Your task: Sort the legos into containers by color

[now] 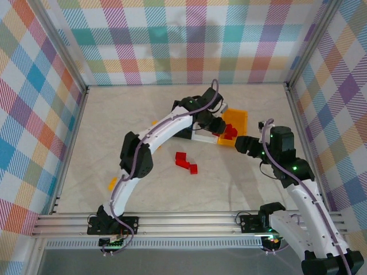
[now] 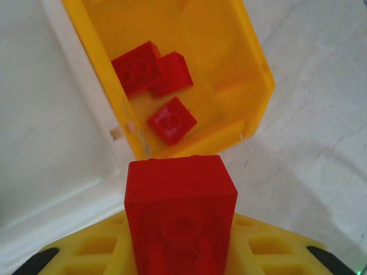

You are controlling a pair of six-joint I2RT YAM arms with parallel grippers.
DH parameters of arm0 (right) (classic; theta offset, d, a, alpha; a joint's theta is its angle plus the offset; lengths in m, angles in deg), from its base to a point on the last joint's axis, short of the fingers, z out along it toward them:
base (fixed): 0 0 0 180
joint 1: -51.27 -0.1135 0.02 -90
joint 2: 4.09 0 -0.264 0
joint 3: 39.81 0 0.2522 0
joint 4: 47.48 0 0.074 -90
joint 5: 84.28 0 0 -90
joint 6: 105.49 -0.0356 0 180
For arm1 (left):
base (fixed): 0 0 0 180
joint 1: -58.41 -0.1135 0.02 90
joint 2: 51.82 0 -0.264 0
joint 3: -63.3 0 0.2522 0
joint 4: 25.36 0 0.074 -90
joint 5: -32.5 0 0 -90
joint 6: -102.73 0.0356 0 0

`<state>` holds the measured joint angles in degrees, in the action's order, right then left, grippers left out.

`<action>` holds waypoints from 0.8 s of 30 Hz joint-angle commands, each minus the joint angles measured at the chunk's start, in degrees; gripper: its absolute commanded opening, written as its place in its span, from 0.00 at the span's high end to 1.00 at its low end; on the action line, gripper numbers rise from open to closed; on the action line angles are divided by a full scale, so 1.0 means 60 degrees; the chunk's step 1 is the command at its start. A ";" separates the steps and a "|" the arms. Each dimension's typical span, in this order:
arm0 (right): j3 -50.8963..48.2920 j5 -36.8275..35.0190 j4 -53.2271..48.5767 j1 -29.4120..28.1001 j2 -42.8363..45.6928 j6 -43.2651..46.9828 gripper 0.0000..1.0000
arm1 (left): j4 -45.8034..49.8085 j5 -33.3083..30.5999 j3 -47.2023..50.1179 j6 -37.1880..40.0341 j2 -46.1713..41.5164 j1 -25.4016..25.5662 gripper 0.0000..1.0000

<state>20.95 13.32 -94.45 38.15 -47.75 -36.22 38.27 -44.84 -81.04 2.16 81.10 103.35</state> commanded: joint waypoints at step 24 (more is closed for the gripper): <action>0.0103 0.0601 -0.1291 -0.0019 0.0190 -0.0503 0.25 | -0.0211 0.0040 -0.3831 -0.1439 0.1607 0.0020 0.19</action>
<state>20.56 15.90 -99.46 38.15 -44.30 -37.72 31.08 -41.47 -102.55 -8.50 97.60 103.31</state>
